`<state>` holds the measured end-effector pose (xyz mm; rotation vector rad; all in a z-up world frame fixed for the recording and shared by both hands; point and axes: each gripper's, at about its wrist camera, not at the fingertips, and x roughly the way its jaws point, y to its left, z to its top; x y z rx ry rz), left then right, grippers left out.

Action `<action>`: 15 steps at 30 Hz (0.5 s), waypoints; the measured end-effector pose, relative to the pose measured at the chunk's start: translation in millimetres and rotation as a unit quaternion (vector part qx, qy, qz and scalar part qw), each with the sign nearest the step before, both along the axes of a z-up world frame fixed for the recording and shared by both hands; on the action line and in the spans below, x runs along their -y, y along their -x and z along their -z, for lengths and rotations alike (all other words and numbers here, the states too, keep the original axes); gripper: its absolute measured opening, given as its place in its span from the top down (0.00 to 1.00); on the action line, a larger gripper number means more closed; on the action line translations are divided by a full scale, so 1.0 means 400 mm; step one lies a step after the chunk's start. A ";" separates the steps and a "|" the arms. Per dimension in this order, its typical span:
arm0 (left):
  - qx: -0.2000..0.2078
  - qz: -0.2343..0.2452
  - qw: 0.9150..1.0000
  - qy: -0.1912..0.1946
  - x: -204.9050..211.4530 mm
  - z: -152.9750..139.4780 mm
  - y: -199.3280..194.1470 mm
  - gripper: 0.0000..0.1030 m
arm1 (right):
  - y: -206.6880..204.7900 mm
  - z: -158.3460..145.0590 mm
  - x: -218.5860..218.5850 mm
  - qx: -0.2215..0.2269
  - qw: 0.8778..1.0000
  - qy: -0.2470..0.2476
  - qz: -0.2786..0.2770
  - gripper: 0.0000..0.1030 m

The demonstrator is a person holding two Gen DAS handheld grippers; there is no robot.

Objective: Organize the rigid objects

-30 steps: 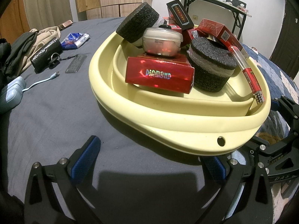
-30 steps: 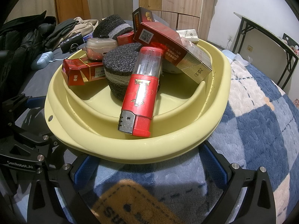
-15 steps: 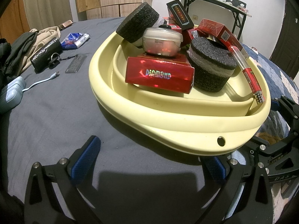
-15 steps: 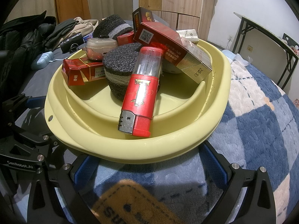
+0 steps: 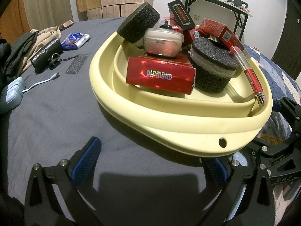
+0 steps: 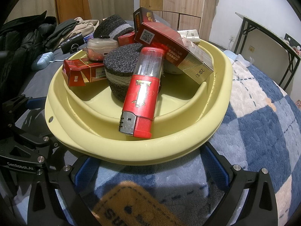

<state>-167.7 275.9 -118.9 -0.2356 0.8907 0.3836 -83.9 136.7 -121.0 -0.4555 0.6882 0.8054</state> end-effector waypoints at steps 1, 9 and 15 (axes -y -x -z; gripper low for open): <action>0.000 0.000 1.000 0.000 0.000 0.000 -0.001 0.00 | 0.000 0.000 0.002 0.000 1.000 0.000 0.000 0.00; 0.000 0.000 1.000 0.000 0.000 0.000 0.000 0.00 | 0.000 0.001 -0.003 0.000 1.000 0.000 0.000 0.00; 0.000 0.000 1.000 0.000 0.000 0.000 0.000 0.00 | 0.000 0.001 -0.003 0.000 1.000 0.000 0.000 0.00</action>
